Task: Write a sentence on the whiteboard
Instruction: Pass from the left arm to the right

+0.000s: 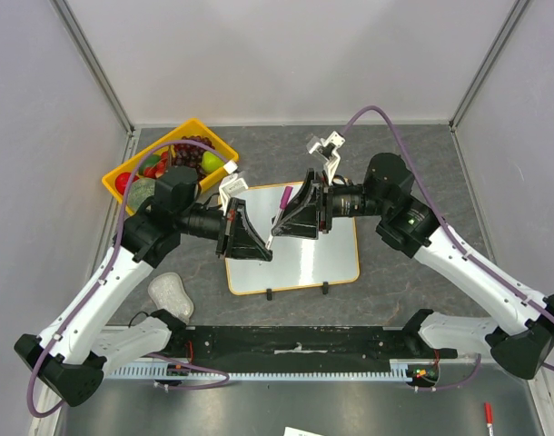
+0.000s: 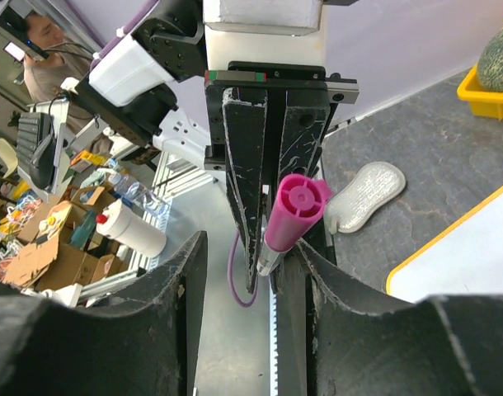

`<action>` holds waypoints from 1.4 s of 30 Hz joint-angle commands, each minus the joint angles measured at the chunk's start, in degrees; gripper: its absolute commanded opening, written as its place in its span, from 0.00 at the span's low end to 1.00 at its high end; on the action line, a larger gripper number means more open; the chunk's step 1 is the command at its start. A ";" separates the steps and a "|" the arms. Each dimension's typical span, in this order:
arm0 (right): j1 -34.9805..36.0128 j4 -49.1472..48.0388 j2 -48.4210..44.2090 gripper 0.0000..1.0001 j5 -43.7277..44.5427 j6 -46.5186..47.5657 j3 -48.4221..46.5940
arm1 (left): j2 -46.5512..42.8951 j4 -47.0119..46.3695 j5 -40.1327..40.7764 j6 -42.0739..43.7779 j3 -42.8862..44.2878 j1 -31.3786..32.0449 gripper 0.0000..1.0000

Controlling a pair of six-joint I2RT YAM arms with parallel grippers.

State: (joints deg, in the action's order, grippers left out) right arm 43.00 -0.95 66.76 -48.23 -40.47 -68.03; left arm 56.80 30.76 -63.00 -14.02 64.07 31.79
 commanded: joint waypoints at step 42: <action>0.85 7.45 2.76 0.25 -3.98 1.62 1.23 | 0.95 4.30 -1.60 4.70 -1.41 1.96 0.02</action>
State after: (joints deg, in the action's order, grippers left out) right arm 43.40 6.98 68.97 -51.22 -38.59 -67.00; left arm 58.00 35.70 -64.18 -10.90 62.72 33.26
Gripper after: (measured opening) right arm 0.245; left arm 0.065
